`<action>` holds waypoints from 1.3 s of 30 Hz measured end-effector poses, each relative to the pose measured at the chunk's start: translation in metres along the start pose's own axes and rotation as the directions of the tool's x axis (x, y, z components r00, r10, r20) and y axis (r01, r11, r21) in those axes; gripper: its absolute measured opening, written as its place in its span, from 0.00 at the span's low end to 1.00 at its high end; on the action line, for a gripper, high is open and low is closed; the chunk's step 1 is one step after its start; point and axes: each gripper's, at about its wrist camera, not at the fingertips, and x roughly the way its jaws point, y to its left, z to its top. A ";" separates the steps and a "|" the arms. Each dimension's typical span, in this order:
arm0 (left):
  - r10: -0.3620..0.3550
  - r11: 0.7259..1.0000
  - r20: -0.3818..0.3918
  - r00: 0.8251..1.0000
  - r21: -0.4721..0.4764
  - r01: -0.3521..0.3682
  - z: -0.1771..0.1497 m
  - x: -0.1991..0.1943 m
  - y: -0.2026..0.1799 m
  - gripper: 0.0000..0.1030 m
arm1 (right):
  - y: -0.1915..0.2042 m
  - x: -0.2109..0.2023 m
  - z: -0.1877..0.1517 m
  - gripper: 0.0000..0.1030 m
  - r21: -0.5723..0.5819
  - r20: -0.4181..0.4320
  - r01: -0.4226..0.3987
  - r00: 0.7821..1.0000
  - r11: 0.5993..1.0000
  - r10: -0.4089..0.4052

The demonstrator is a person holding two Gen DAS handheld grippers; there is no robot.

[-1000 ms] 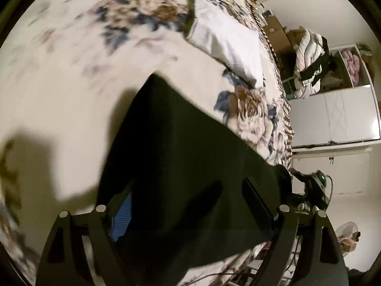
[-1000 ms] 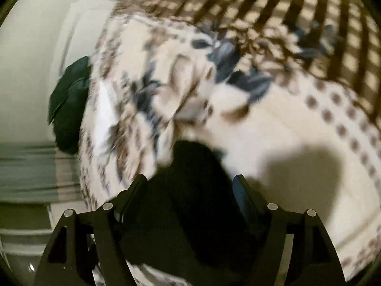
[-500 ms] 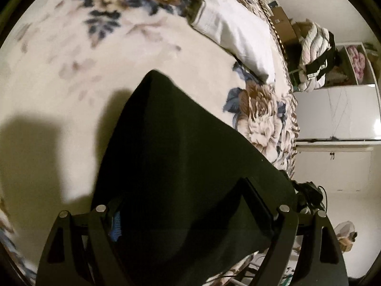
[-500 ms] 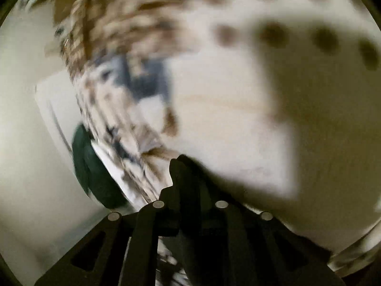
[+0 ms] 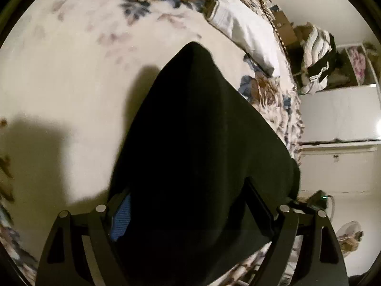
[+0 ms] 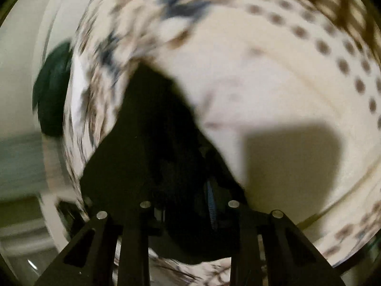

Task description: Fold small clothes

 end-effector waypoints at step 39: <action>0.038 0.993 0.091 0.995 -0.118 -0.027 -0.084 -0.033 0.009 0.63 | 0.056 -0.046 -0.047 0.65 -0.210 0.224 0.176 0.966 0.962 -0.128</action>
